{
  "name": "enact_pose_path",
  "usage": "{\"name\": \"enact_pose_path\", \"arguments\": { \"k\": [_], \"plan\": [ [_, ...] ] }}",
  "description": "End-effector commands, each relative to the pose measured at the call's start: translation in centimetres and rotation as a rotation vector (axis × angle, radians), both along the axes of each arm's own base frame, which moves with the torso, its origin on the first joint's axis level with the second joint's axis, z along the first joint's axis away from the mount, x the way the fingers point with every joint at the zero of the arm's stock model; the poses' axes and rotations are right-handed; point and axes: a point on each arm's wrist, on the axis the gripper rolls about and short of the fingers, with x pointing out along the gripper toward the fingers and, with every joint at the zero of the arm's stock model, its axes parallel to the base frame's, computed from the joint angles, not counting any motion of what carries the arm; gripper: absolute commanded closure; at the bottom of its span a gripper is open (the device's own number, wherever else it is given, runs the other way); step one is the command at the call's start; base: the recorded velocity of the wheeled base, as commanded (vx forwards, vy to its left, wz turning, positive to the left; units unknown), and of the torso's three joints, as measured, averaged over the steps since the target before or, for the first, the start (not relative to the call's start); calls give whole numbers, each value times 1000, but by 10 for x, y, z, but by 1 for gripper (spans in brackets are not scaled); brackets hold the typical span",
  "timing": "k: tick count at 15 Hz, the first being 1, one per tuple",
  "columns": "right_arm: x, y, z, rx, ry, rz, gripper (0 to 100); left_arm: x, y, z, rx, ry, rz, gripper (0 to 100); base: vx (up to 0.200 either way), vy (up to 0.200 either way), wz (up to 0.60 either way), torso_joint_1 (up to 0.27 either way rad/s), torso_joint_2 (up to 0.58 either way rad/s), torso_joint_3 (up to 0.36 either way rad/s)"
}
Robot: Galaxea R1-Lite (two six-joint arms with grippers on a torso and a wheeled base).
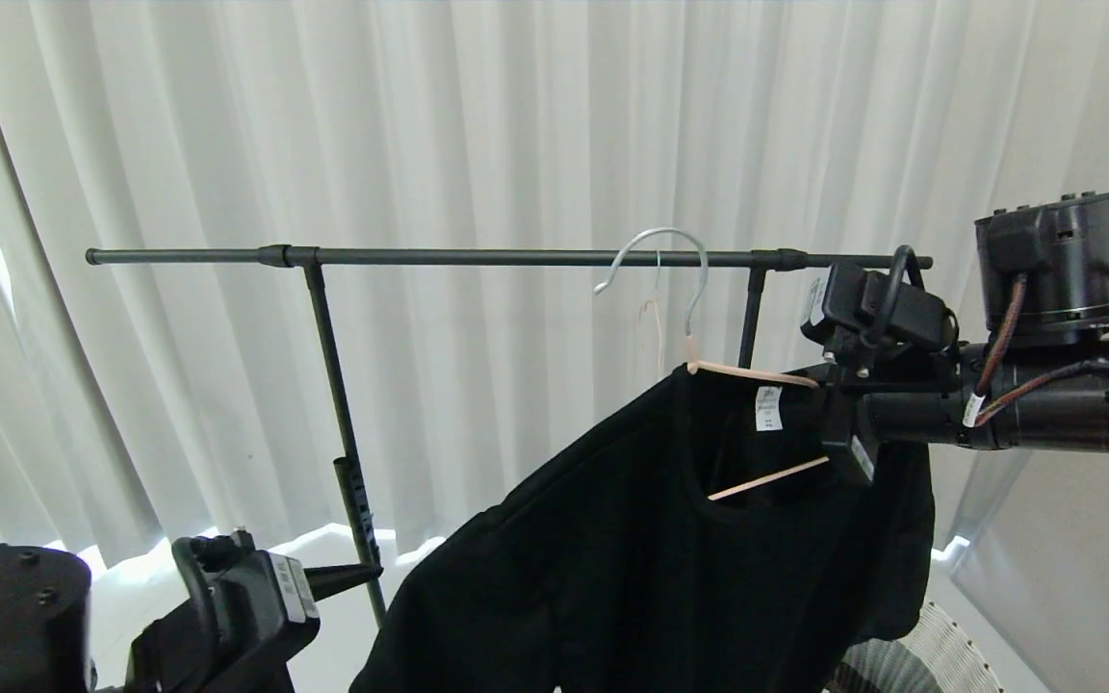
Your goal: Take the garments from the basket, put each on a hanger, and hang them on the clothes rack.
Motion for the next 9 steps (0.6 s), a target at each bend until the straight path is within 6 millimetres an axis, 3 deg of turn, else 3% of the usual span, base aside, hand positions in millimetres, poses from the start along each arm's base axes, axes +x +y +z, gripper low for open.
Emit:
{"name": "enact_pose_path", "arguments": {
  "k": [1,2,5,9],
  "plan": [
    [-7,-2,8,16,-23,8,100,12,-6,-8,8,81,25,0,0,0,0,0,0,0],
    [-9,-3,9,20,-28,10,100,18,-9,-6,-11,100,43,100,0,0,0,0,0,0],
    [-12,-7,9,23,-21,0,100,32,-7,1,-52,103,110,100,0,0,0,0,0,0],
    [-9,-22,12,57,4,-101,100,43,41,-2,-64,100,393,100,0,0,0,0,0,0]
  ]
}}
